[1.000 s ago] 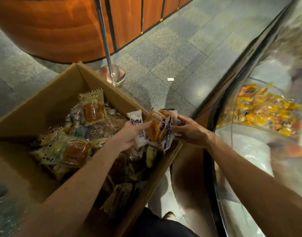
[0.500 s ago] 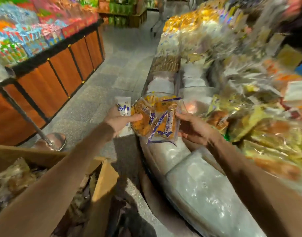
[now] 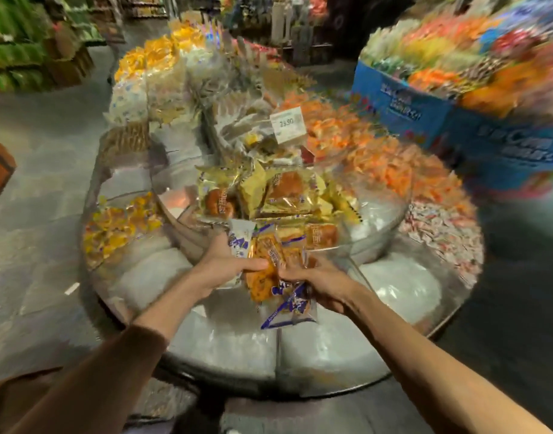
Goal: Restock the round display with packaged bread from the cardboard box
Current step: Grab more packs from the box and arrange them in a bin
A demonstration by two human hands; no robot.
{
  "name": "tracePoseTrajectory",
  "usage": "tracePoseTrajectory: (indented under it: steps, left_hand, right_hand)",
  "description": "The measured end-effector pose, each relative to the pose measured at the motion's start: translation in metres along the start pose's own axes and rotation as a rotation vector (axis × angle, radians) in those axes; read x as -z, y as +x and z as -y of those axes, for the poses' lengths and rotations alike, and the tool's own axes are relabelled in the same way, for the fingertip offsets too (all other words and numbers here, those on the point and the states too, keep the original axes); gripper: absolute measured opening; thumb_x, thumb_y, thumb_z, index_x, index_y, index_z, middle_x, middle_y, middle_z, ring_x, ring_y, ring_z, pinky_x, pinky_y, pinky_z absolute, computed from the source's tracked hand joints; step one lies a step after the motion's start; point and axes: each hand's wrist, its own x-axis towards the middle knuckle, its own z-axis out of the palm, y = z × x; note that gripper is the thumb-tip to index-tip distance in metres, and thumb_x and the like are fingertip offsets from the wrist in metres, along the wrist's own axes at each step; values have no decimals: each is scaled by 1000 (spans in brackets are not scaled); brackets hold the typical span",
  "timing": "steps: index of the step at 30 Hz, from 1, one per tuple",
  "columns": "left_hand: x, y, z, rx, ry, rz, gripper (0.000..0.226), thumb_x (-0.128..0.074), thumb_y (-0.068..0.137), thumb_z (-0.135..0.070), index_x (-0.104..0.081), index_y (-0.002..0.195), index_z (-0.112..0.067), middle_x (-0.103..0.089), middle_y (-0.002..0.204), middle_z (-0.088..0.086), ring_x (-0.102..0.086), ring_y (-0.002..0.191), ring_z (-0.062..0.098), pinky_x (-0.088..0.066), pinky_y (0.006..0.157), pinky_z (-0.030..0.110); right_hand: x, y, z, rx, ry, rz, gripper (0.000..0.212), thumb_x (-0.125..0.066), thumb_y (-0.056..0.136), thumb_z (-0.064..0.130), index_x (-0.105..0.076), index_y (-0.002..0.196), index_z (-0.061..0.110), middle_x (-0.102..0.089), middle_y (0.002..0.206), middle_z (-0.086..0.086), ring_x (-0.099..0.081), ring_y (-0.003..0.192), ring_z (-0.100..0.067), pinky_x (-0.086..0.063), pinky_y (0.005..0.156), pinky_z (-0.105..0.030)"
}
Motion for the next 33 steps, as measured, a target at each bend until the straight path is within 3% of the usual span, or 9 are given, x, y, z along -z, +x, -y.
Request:
tracePoseTrajectory:
  steps: [5,8,11,14,18,21,25,29,33]
  left_hand:
    - [-40,34,-14,36,13,190,56,-88,69,-15,-58,116,-15,-73,112,3,-70,93,8,-56,78,24]
    - [-57,51,-23,77,5,253,64,-75,85,-30,-41,136,-13,-54,131,-1,-55,111,11,-45,97,29]
    - [-67,72,-32,67,32,252,63,-72,89,-34,-39,138,-13,-53,130,-3,-49,107,11,-38,95,28]
    - [-81,88,-44,70,5,272,55,-73,88,-32,-38,129,-18,-53,102,-13,-49,89,3,-38,89,27]
    - [-93,110,-60,33,-1,225,91,-78,80,-43,-28,148,-9,-41,148,-1,-42,134,20,-36,108,39]
    - [-99,126,-74,12,14,159,116,-81,65,-60,-23,151,-8,-31,158,9,-33,143,26,-31,115,45]
    - [-120,144,-88,-14,34,72,124,-79,40,-76,-44,138,-10,-53,138,4,-51,126,21,-42,108,46]
    - [-159,166,-107,-97,98,16,38,-81,72,-47,-66,84,-15,-65,75,-10,-59,71,3,-45,72,26]
    - [-199,190,-119,-122,114,-165,44,-80,76,-36,-63,70,4,-53,59,3,-42,52,8,-34,58,28]
  right_hand:
    - [51,-6,-3,-4,45,-91,53,-70,81,-11,-55,130,0,-72,114,-16,-73,95,-28,-59,81,-37]
    - [69,-3,-1,-27,40,-98,46,-64,84,-16,-56,126,-1,-69,114,-19,-74,73,-18,-57,59,-22]
    - [88,11,-3,5,37,-111,41,-68,82,-13,-62,117,6,-73,112,-15,-73,95,-25,-58,78,-30]
    - [106,19,6,16,49,-124,44,-76,76,-3,-62,117,7,-73,111,-15,-71,100,-30,-58,85,-37]
    - [131,22,24,84,176,-210,32,-70,82,-4,-63,112,3,-75,102,-14,-74,86,-26,-60,68,-31]
    - [160,27,36,100,226,-268,27,-64,91,2,-61,118,-5,-76,90,-13,-73,66,-19,-56,52,-25]
    - [209,40,50,62,165,-257,32,-65,93,11,-61,122,-4,-75,98,-18,-74,70,-21,-58,55,-28]
    - [271,59,74,8,-41,-216,38,-73,88,29,-64,109,-2,-74,93,-17,-74,67,-25,-51,53,-24]
    - [341,92,89,-9,-23,-188,40,-73,83,21,-60,112,-3,-70,93,-11,-70,73,-16,-52,63,-24]
